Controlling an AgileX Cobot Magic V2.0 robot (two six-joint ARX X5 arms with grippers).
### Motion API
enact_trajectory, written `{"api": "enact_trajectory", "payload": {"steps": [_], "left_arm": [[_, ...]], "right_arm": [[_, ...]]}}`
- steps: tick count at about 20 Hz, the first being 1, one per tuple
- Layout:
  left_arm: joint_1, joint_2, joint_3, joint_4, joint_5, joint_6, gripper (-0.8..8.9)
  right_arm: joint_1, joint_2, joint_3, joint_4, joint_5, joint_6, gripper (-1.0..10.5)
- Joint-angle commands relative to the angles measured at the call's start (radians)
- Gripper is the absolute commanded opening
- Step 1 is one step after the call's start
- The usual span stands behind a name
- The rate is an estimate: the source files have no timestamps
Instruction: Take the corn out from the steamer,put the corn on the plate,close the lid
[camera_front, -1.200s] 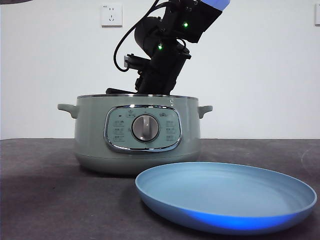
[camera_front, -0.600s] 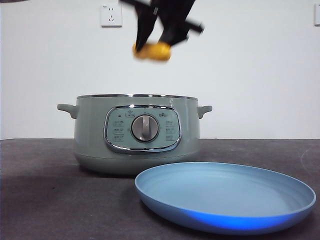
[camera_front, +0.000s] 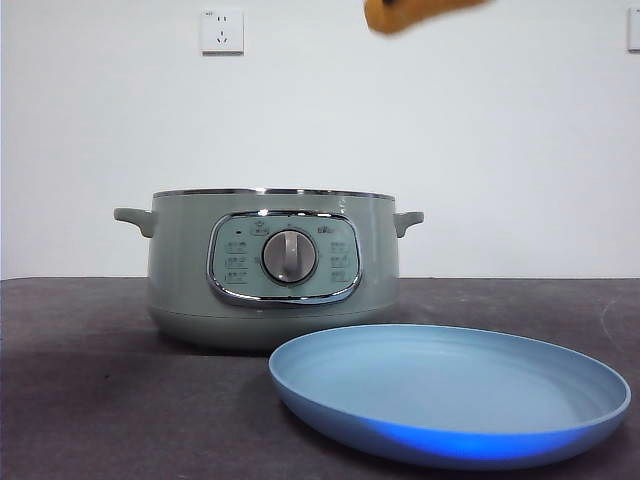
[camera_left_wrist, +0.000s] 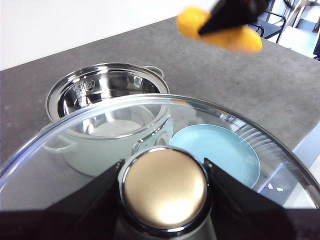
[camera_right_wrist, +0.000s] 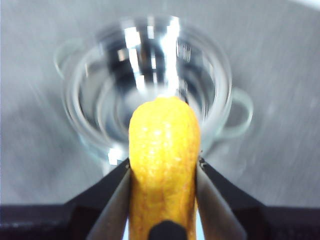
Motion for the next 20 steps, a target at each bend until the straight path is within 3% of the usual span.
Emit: {"api": "enact_trajectory", "payload": {"steps": [1, 11, 20], "left_arm": [[-0.002, 0.003, 0.014, 0.064, 0.003, 0.004, -0.08], [-0.002, 0.077, 0.014, 0.092, 0.003, 0.004, -0.08], [-0.002, 0.117, 0.014, 0.155, 0.004, -0.018, -0.08]], "right_arm": [[0.003, -0.046, -0.189, 0.081, 0.002, 0.037, -0.2], [0.005, -0.055, -0.745, 0.572, -0.058, 0.139, -0.2], [0.005, 0.076, -0.835, 0.778, -0.062, 0.182, -0.1]]}}
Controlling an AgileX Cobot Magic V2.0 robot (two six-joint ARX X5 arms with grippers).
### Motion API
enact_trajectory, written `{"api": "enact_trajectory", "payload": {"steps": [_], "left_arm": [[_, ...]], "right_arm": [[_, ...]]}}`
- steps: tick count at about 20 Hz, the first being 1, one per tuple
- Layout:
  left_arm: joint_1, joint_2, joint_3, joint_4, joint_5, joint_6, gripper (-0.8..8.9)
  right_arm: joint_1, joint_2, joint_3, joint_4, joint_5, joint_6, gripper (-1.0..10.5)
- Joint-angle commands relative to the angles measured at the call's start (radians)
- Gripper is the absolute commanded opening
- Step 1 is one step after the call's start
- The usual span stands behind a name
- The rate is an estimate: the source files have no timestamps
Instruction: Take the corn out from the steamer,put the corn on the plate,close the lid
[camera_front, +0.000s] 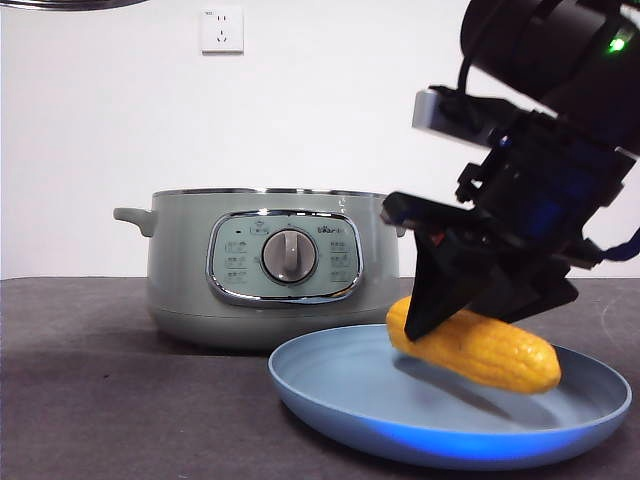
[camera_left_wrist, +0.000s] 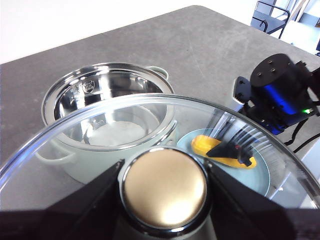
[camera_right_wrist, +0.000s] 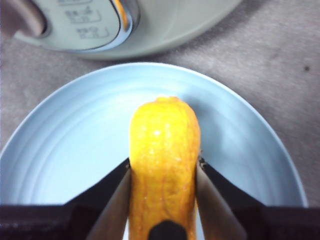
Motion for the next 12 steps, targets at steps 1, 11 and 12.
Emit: {"api": "enact_trajectory", "payload": {"steps": [1, 11, 12], "left_arm": [[-0.002, -0.007, 0.014, 0.053, 0.004, -0.008, -0.08], [-0.002, 0.055, 0.014, 0.127, 0.004, -0.007, -0.08], [-0.002, 0.071, 0.014, 0.146, 0.005, -0.007, -0.08]], "right_arm": [[0.002, 0.033, -0.010, 0.023, -0.018, 0.031, -0.1], [0.003, 0.072, -0.010, 0.029, -0.028, 0.051, 4.8], [0.003, 0.063, -0.010, 0.029, -0.028, 0.051, 4.8]]}}
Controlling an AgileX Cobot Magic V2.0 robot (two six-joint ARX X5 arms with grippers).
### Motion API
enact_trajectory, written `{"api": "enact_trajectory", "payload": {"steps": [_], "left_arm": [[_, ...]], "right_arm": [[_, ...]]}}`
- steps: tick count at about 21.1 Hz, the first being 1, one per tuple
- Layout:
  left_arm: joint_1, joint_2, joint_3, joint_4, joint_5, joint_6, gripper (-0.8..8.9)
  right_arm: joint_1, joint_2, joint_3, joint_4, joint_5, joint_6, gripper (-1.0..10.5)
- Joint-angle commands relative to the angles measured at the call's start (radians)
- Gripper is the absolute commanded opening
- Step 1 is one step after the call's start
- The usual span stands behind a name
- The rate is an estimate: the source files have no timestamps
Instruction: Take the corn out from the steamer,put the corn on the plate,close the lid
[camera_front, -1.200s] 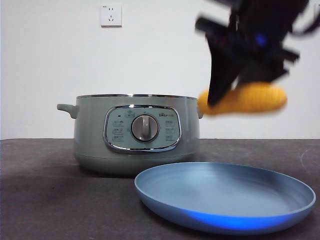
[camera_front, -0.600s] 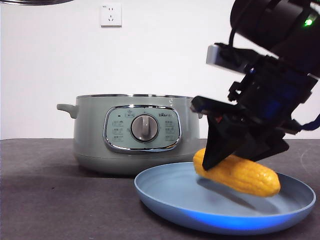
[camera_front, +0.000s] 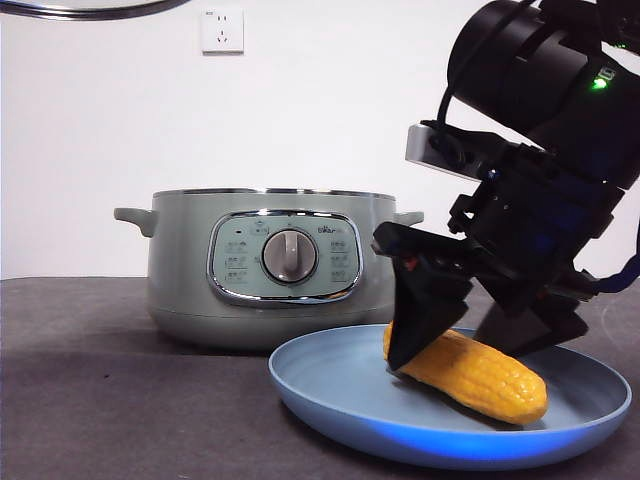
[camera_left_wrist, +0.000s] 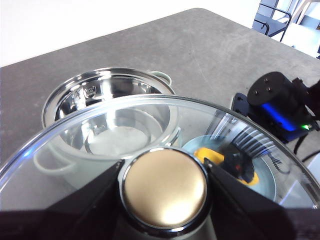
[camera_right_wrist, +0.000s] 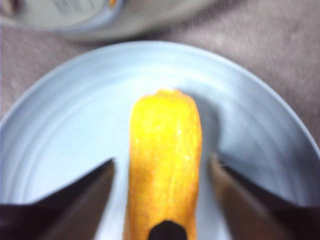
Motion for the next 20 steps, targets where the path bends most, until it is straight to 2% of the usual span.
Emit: {"api": "enact_trajectory", "payload": {"steps": [1, 6, 12, 20], "left_arm": [[-0.002, 0.024, 0.014, 0.093, 0.006, -0.007, -0.08], [-0.002, 0.129, 0.014, 0.237, 0.006, -0.007, -0.08], [-0.002, 0.291, 0.014, 0.437, 0.007, -0.007, -0.09], [-0.002, 0.489, 0.014, 0.657, 0.006, -0.007, -0.09]], "right_arm": [[0.003, -0.022, -0.010, 0.007, -0.002, 0.010, 4.8], [0.003, -0.265, -0.002, -0.100, -0.001, 0.010, 4.8], [0.003, -0.632, 0.002, -0.443, -0.001, 0.006, 4.8], [0.003, -0.866, 0.003, -0.725, -0.001, 0.008, 4.8]]}}
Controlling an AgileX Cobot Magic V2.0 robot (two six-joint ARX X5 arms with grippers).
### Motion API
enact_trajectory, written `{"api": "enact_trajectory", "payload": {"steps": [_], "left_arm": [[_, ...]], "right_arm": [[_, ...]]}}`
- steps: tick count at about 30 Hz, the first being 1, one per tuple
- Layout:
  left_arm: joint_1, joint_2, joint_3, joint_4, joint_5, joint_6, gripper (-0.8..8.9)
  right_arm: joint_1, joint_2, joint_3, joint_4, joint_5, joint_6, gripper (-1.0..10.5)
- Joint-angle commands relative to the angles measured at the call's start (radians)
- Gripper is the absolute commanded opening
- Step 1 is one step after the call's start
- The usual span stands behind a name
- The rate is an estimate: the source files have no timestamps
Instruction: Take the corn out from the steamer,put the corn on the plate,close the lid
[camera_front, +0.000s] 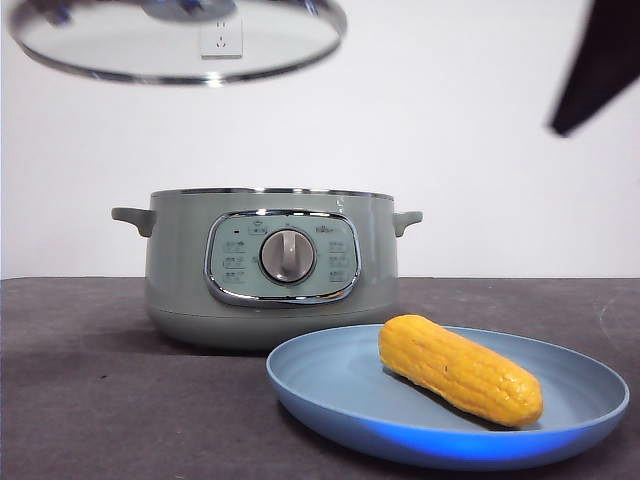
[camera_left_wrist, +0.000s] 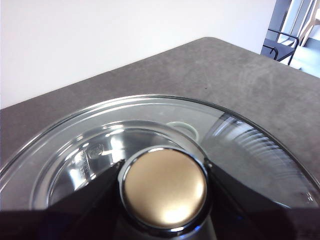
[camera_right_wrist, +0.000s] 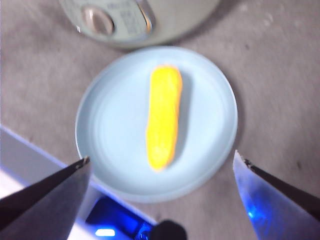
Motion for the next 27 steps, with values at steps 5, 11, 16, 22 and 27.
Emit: {"api": "enact_trajectory", "payload": {"steps": [5, 11, 16, 22, 27], "left_arm": [[-0.002, 0.143, 0.016, 0.240, 0.002, -0.007, -0.09], [-0.002, 0.264, 0.056, 0.292, -0.009, -0.006, -0.09], [-0.002, 0.363, 0.141, 0.287, -0.023, -0.006, -0.09], [-0.002, 0.443, 0.192, 0.255, -0.023, -0.004, -0.09], [-0.008, 0.477, 0.192, 0.239, -0.023, -0.003, -0.09]], "right_arm": [[0.003, -0.086, 0.003, -0.033, -0.002, 0.008, 4.8], [0.003, -0.088, 0.003, -0.033, -0.002, 0.010, 4.8], [0.003, -0.089, 0.003, -0.033, -0.002, 0.019, 4.8], [0.003, -0.089, 0.003, -0.036, -0.002, 0.018, 4.8], [0.003, -0.089, 0.003, -0.036, -0.001, 0.018, 4.8]]}}
